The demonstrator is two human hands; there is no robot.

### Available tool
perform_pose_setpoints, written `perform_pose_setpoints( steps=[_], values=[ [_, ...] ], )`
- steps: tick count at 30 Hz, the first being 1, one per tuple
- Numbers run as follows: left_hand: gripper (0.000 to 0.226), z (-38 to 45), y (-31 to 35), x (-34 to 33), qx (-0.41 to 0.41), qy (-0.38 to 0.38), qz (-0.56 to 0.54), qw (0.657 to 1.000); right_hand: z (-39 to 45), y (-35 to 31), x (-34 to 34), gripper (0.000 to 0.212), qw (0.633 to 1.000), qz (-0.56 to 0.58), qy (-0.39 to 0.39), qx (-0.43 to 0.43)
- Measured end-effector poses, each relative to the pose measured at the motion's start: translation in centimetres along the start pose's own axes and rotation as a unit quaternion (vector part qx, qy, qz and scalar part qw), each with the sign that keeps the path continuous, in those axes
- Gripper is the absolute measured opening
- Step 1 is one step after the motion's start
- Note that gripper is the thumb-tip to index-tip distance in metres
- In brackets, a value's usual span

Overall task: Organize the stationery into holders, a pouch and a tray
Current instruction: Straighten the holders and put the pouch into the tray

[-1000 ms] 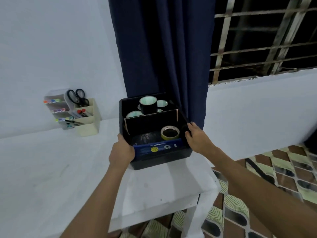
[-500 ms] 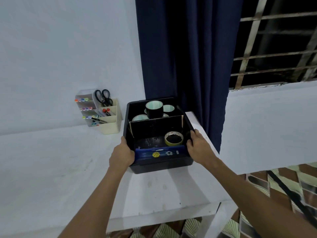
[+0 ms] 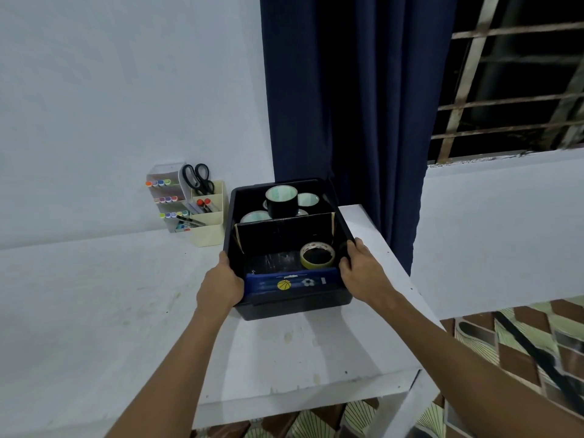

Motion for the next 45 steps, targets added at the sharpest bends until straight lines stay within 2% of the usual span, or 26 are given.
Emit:
perform_pose_setpoints(
  steps=[13,26,31,36,41,45],
  values=[
    [0.040,-0.2,-1.1,0.7,0.010,-0.003,0.006,1.000,-0.1,-1.1,-0.9,0.048,1.000,0.003,-0.019,-0.006],
    [0.045,-0.3,-1.5,1.0,0.017,-0.002,0.003,1.000,-0.2,-1.5,-1.4,0.048,0.999,0.000,-0.050,-0.011],
    [0.045,-0.2,-1.6,0.9,0.017,-0.001,0.000,1.000,0.1,-1.3,-1.4,0.048,0.999,0.026,-0.039,-0.007],
    [0.043,-0.6,-1.3,1.0,0.022,-0.006,-0.014,1.000,0.3,-1.3,-1.1,0.045,0.999,0.002,-0.039,0.001],
    [0.034,-1.9,-1.4,1.5,0.001,-0.035,-0.064,0.997,0.5,-1.6,-0.7,0.034,0.999,-0.020,0.000,0.031],
    [0.034,-4.1,-1.5,2.7,-0.006,-0.045,-0.081,0.996,0.6,-2.2,-0.2,0.051,0.992,-0.110,0.029,0.056]
  ],
)
Point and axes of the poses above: each hand's wrist, its own z-axis towards the middle knuckle, its own x-axis out of the back of the hand, y = z × x, the point moved 8 cm from there along z, towards the middle knuckle, and after that the axes turned 11 degrees about -y, right-handed, at the moved point
